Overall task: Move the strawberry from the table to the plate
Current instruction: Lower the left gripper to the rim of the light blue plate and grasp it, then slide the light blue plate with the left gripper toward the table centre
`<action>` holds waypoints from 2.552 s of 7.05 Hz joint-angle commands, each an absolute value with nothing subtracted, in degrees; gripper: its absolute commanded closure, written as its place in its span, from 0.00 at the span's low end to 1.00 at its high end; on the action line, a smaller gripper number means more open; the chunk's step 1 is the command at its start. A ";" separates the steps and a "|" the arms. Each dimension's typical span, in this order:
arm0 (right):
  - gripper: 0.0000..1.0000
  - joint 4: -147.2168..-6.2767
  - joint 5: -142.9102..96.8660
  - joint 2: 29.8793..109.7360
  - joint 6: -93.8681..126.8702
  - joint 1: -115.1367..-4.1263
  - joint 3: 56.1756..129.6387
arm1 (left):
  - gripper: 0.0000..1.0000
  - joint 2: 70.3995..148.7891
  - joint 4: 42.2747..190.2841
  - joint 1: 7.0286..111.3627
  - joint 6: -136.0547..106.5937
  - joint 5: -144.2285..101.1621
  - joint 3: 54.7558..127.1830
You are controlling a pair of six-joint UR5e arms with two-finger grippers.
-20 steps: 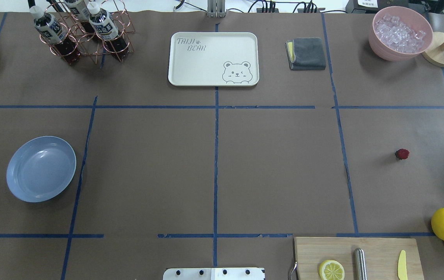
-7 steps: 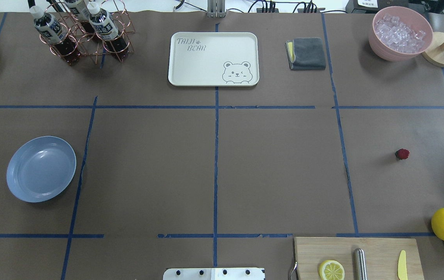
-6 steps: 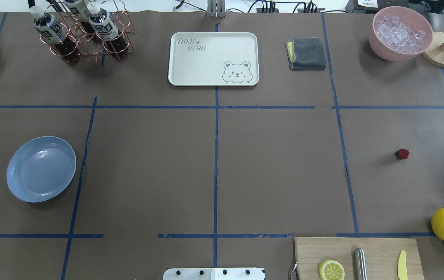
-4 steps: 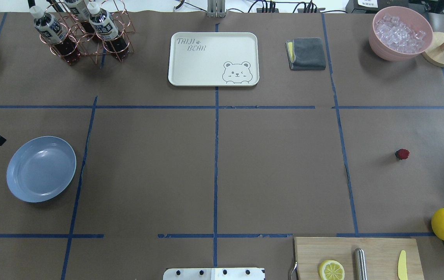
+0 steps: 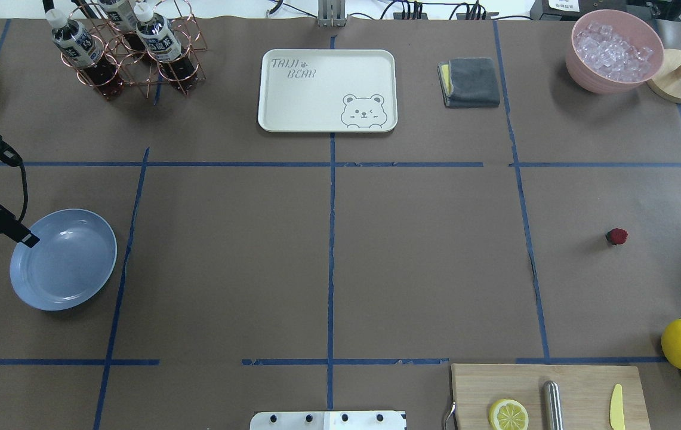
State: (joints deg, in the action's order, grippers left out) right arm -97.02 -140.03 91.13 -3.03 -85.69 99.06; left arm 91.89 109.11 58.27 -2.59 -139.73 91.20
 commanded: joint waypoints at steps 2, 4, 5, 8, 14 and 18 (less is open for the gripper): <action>0.00 -96.94 -140.10 90.97 -3.16 -85.61 99.31 | 0.02 91.93 115.40 57.48 -3.95 -139.66 87.63; 0.00 -96.94 -140.10 90.97 -3.16 -85.52 99.32 | 0.15 91.93 115.49 56.26 -4.04 -138.00 87.54; 0.00 -96.94 -140.18 90.97 -3.16 -85.52 99.32 | 0.24 91.85 115.58 55.99 -4.04 -136.86 87.63; 0.00 -96.94 -140.19 90.97 -3.08 -85.52 99.40 | 1.00 91.15 115.49 56.07 -4.04 -136.84 88.94; 0.00 -96.94 -140.80 91.58 -3.52 -85.52 101.16 | 1.00 96.03 116.80 55.64 -34.29 -141.21 102.12; 0.00 -97.03 -140.80 91.67 -3.52 -85.52 100.99 | 1.00 109.20 129.20 38.81 -83.58 -131.97 100.64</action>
State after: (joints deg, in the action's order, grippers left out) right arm -97.02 -140.80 91.61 -3.51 -85.52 101.03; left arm 103.89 127.97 44.79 -69.88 -136.91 101.02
